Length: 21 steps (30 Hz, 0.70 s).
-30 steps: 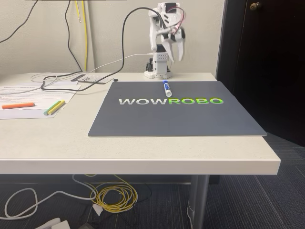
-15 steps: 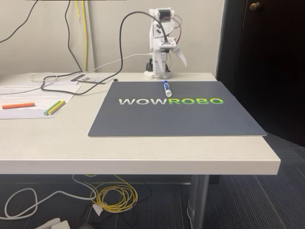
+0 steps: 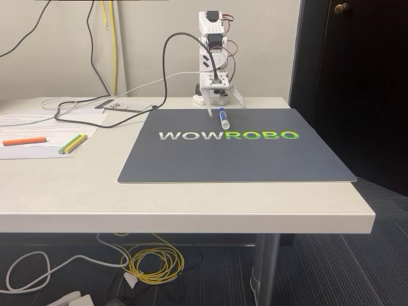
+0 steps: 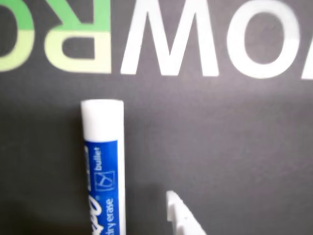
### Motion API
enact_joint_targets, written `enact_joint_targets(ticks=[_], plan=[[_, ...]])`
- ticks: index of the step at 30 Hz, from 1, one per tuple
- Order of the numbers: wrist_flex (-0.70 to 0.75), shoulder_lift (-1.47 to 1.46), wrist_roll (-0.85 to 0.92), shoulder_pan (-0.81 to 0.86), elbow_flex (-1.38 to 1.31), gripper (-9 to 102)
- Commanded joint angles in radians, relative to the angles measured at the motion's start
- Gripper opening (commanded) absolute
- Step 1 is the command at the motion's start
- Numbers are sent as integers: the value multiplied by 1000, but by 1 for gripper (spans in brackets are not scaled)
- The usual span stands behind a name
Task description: Pick up the blue marker.
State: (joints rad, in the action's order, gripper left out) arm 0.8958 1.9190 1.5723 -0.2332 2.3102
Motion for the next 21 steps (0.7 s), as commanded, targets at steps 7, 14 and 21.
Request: enact_joint_targets(ticks=[7,14,21], plan=[[-103,51,-3,-11,101,47],[-193,74,-3,-23,187,44],[-227,184,41,-12,262,38]])
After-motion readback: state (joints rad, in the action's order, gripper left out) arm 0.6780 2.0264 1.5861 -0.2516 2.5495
